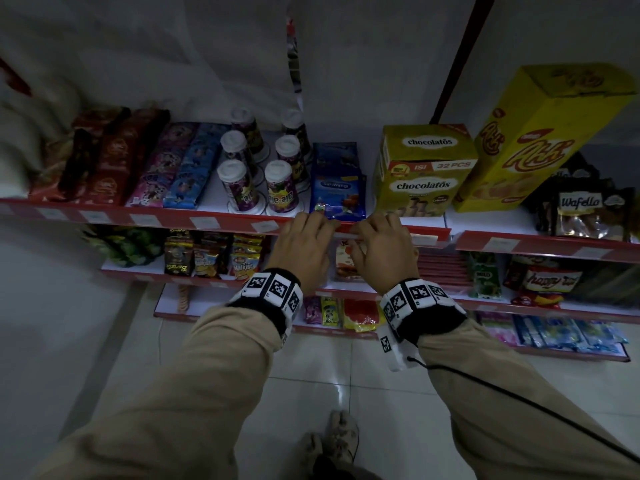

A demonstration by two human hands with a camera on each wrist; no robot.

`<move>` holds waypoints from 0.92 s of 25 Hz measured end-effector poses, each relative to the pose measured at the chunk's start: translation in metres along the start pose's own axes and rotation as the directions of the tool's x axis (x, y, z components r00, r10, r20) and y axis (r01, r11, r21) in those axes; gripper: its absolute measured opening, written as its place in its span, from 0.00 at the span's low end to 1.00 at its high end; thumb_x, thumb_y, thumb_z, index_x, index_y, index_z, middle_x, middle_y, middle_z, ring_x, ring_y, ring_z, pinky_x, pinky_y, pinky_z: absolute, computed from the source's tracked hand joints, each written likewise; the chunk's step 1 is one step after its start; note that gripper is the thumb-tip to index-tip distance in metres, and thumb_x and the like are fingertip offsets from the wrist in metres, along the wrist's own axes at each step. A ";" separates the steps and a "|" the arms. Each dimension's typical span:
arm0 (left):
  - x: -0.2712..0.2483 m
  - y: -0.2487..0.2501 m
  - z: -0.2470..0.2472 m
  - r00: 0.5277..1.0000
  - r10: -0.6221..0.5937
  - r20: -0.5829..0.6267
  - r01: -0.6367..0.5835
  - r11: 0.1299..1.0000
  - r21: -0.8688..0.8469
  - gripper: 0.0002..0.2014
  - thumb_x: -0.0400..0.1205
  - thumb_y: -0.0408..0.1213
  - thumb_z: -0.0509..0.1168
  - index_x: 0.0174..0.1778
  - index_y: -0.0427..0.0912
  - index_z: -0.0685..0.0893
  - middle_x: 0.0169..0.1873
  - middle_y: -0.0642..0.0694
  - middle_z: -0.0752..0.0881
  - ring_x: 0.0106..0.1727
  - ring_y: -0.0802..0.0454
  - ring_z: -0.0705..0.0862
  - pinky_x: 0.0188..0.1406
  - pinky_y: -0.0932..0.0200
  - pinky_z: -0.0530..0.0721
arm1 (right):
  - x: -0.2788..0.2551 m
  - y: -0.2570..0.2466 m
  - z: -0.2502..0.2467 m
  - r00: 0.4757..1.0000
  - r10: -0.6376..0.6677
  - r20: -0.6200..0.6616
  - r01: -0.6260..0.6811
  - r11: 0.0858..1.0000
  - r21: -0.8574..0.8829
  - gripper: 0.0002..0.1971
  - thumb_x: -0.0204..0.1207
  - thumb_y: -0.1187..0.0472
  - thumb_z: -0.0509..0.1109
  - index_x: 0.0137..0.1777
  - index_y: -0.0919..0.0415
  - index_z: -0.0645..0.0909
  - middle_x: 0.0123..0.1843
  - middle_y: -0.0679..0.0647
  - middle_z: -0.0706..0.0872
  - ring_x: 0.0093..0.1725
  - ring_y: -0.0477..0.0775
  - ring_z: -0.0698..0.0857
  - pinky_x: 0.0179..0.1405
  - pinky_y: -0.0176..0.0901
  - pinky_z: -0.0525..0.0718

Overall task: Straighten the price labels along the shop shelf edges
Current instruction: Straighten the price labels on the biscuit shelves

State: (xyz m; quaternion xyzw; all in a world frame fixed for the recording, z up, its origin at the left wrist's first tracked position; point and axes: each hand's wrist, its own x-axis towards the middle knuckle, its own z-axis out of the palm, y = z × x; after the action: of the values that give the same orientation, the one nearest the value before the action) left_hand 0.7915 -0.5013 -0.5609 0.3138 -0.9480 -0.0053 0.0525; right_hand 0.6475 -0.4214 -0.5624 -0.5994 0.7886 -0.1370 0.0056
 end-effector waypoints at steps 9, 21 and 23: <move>0.010 -0.006 -0.001 0.995 -0.093 -0.045 0.077 0.958 -0.276 0.18 0.85 0.43 0.57 0.69 0.40 0.75 0.61 0.42 0.80 0.61 0.42 0.74 0.58 0.47 0.73 | 0.005 0.007 -0.007 0.974 0.150 -0.172 -0.034 0.841 0.540 0.04 0.76 0.66 0.71 0.47 0.62 0.86 0.44 0.58 0.88 0.46 0.56 0.86 0.46 0.49 0.84; 0.009 -0.018 0.004 0.980 -0.174 -0.097 0.063 0.734 -0.676 0.14 0.86 0.44 0.58 0.58 0.38 0.79 0.49 0.40 0.84 0.52 0.43 0.80 0.51 0.43 0.81 | -0.001 -0.032 0.006 0.845 0.511 0.155 -0.267 0.153 0.952 0.03 0.75 0.69 0.73 0.45 0.63 0.82 0.37 0.60 0.87 0.38 0.54 0.85 0.43 0.45 0.85; 0.011 -0.019 0.002 0.984 -0.155 -0.086 0.071 0.790 -0.609 0.13 0.86 0.42 0.59 0.51 0.35 0.80 0.45 0.37 0.83 0.51 0.39 0.77 0.50 0.43 0.78 | -0.002 -0.036 0.007 0.874 0.463 0.150 -0.271 0.207 0.940 0.03 0.75 0.70 0.72 0.45 0.64 0.81 0.37 0.57 0.86 0.39 0.54 0.85 0.45 0.49 0.85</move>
State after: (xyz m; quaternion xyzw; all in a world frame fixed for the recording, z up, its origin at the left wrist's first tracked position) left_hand 0.7938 -0.5232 -0.5631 0.3365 -0.8708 -0.2896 0.2113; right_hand 0.6830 -0.4299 -0.5615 -0.2614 0.6721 -0.6137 0.3214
